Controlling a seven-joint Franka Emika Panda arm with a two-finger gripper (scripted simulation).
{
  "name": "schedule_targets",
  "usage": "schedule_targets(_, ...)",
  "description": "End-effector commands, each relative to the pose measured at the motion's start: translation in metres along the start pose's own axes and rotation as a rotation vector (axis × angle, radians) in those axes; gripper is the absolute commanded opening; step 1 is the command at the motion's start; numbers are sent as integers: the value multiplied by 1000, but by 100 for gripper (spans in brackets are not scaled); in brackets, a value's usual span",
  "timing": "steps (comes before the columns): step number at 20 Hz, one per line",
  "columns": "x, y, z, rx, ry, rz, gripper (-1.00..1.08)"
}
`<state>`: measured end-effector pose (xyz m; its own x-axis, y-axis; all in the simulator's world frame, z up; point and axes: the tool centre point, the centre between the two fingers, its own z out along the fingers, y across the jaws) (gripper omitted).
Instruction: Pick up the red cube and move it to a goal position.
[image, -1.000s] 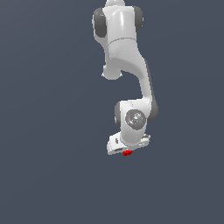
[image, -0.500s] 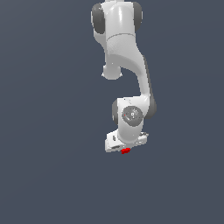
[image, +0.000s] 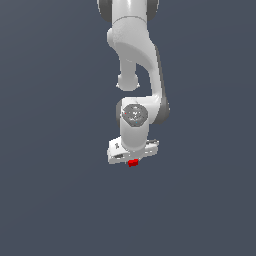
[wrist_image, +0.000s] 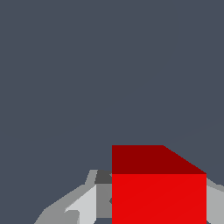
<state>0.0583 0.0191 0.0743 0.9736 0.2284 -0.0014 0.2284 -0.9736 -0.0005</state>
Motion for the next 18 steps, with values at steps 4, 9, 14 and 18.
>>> schedule_targets(4, -26, 31, -34, -1, 1, 1, -100)
schedule_targets(9, -43, 53, -59, -1, 1, 1, -100)
schedule_targets(14, -54, 67, -74, -1, 1, 1, -100)
schedule_targets(18, -56, 71, -78, -1, 1, 1, -100)
